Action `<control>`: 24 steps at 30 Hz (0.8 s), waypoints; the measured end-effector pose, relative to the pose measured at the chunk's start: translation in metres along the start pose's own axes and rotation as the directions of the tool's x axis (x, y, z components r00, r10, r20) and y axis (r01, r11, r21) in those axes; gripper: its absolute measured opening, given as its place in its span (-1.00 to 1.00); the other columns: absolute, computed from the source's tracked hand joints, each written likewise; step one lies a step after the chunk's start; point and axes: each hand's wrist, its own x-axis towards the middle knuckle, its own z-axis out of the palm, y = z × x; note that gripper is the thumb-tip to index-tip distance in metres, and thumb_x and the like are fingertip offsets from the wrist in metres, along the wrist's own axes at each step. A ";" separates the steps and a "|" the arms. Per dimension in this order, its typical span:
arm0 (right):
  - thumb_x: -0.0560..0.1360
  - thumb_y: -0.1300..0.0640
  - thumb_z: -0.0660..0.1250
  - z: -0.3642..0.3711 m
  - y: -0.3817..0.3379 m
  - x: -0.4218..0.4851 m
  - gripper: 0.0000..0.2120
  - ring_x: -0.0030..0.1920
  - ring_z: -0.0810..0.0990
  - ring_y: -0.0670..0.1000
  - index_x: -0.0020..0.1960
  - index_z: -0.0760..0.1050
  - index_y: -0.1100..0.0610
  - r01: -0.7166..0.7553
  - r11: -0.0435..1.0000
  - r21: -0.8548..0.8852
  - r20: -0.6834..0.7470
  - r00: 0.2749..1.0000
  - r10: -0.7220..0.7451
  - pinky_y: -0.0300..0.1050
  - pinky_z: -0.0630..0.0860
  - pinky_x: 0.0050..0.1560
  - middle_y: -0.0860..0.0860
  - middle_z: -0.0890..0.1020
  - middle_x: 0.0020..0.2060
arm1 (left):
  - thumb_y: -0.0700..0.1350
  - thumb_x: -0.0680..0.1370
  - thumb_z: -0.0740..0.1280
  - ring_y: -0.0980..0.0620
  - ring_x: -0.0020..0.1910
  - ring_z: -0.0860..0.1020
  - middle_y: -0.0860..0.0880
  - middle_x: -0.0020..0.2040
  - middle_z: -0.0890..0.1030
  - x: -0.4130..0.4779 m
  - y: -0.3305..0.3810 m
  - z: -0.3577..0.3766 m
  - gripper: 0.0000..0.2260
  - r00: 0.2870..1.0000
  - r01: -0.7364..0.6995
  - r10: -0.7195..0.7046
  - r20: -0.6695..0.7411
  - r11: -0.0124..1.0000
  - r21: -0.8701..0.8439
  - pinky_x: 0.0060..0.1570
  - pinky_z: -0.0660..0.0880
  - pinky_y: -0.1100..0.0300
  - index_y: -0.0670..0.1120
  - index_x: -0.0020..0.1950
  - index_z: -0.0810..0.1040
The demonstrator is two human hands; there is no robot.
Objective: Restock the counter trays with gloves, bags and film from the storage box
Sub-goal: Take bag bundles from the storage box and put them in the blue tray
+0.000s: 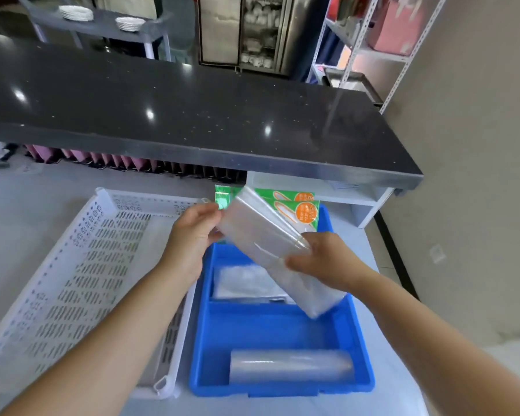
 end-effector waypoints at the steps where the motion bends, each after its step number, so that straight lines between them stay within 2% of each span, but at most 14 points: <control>1: 0.33 -0.04 0.39 -0.005 0.006 0.000 -0.88 -0.24 0.57 0.04 -0.21 0.53 -0.01 -0.034 0.998 -0.053 -0.030 0.999 0.032 -0.08 0.50 -0.25 -0.01 0.60 -0.31 | -0.26 0.50 0.30 -0.02 -0.15 0.60 -0.04 -0.12 0.63 0.003 -0.005 0.000 -0.86 0.999 -0.038 0.038 0.004 0.988 0.148 -0.19 0.58 0.23 -0.02 -0.08 0.54; 3: 0.34 -0.03 0.38 -0.018 0.019 -0.003 -0.87 -0.23 0.57 0.11 -0.17 0.55 -0.01 -0.092 0.990 -0.103 -0.091 0.992 0.083 -0.07 0.48 -0.27 0.03 0.61 -0.29 | -0.25 0.47 0.33 0.04 -0.20 0.60 0.02 -0.19 0.62 0.003 -0.020 0.004 -0.84 0.985 -0.155 0.098 0.143 0.864 0.479 -0.13 0.54 0.17 0.03 -0.12 0.53; 5: 0.34 -0.01 0.38 -0.030 0.032 -0.006 -0.90 -0.25 0.56 0.13 -0.21 0.53 -0.01 -0.126 0.987 -0.096 -0.144 0.983 0.111 -0.08 0.46 -0.30 0.04 0.61 -0.32 | -0.20 0.45 0.35 0.12 -0.17 0.60 0.09 -0.17 0.62 -0.002 -0.036 0.014 -0.88 0.936 -0.293 0.028 0.350 0.611 0.735 -0.08 0.51 0.19 0.03 -0.11 0.58; 6: 0.34 -0.01 0.38 -0.035 0.038 -0.007 -0.90 -0.24 0.56 0.14 -0.22 0.53 0.00 -0.139 0.987 -0.083 -0.166 0.978 0.124 -0.05 0.48 -0.28 0.06 0.62 -0.31 | -0.17 0.46 0.34 0.08 -0.06 0.60 0.07 -0.09 0.64 -0.004 -0.043 0.020 -0.87 0.901 -0.371 -0.033 0.433 0.461 0.806 -0.02 0.50 0.19 0.00 -0.05 0.61; 8: 0.34 0.02 0.39 -0.043 0.047 -0.007 -0.89 -0.23 0.58 0.15 -0.19 0.55 0.03 -0.149 0.987 -0.064 -0.197 0.971 0.134 0.02 0.53 -0.21 0.08 0.63 -0.29 | -0.19 0.48 0.26 -0.07 0.11 0.54 -0.02 0.08 0.60 -0.004 -0.056 0.033 -0.79 0.826 -0.537 -0.119 0.550 0.125 0.834 0.04 0.48 0.09 -0.07 0.07 0.58; 9: 0.34 0.03 0.39 -0.046 0.051 -0.007 -0.89 -0.22 0.59 0.15 -0.18 0.56 0.04 -0.148 0.987 -0.056 -0.205 0.970 0.134 0.03 0.54 -0.19 0.09 0.64 -0.29 | -0.23 0.46 0.24 -0.13 0.12 0.52 -0.07 0.10 0.57 -0.004 -0.060 0.039 -0.78 0.806 -0.584 -0.152 0.572 -0.046 0.811 0.00 0.48 0.05 -0.11 0.07 0.55; 10: 0.34 0.04 0.39 -0.048 0.055 -0.006 -0.89 -0.22 0.59 0.15 -0.17 0.57 0.04 -0.144 0.988 -0.049 -0.207 0.970 0.131 0.04 0.55 -0.19 0.09 0.64 -0.28 | -0.26 0.45 0.22 -0.17 0.11 0.50 -0.11 0.09 0.55 -0.004 -0.063 0.045 -0.78 0.803 -0.594 -0.184 0.567 -0.178 0.784 -0.04 0.43 0.02 -0.14 0.07 0.51; 11: 0.34 0.04 0.39 -0.050 0.058 -0.006 -0.89 -0.22 0.59 0.15 -0.17 0.57 0.04 -0.137 0.990 -0.045 -0.204 0.971 0.125 0.04 0.55 -0.18 0.10 0.64 -0.28 | -0.28 0.46 0.21 -0.19 0.10 0.49 -0.14 0.09 0.53 -0.005 -0.065 0.050 -0.78 0.816 -0.578 -0.214 0.538 -0.250 0.777 -0.06 0.40 0.01 -0.16 0.08 0.48; 15: 0.34 0.03 0.40 -0.056 0.068 -0.002 -0.92 -0.25 0.58 0.15 -0.22 0.54 0.02 -0.086 0.994 -0.064 -0.170 0.983 0.074 -0.01 0.54 -0.25 0.09 0.63 -0.31 | -0.22 0.47 0.26 -0.14 0.15 0.44 -0.13 0.14 0.50 -0.008 -0.073 0.059 -0.76 0.873 -0.486 -0.223 0.433 -0.316 0.815 0.09 0.35 0.04 -0.15 0.14 0.43; 18: 0.35 0.00 0.39 -0.059 0.070 0.003 -0.89 -0.26 0.58 0.13 -0.18 0.56 0.02 -0.043 0.992 -0.117 -0.139 0.990 0.026 -0.03 0.54 -0.26 0.07 0.62 -0.30 | -0.24 0.43 0.28 -0.12 0.10 0.42 -0.11 0.07 0.52 -0.010 -0.070 0.060 -0.80 0.884 -0.465 -0.206 0.419 -0.296 0.835 0.07 0.32 0.10 -0.15 0.05 0.46; 21: 0.37 -0.02 0.37 -0.062 0.067 0.012 -0.87 -0.26 0.56 0.14 -0.18 0.54 0.03 0.029 0.984 -0.175 -0.108 0.993 -0.049 -0.02 0.53 -0.28 0.07 0.61 -0.30 | -0.31 0.40 0.23 -0.11 -0.02 0.44 -0.08 -0.09 0.48 -0.020 -0.067 0.061 -0.87 0.889 -0.448 -0.191 0.416 -0.173 0.877 -0.23 0.27 0.13 -0.13 -0.12 0.48; 24: 0.38 -0.06 0.34 -0.060 0.054 0.026 -0.89 -0.29 0.51 0.12 -0.21 0.46 -0.05 0.148 0.951 -0.272 -0.101 0.978 -0.181 -0.14 0.38 -0.38 0.04 0.56 -0.33 | -0.27 0.41 0.22 -0.08 -0.24 0.40 0.02 -0.25 0.40 -0.037 -0.062 0.054 -0.87 0.916 -0.390 -0.125 0.381 -0.057 0.919 -0.46 0.10 0.18 -0.03 -0.22 0.38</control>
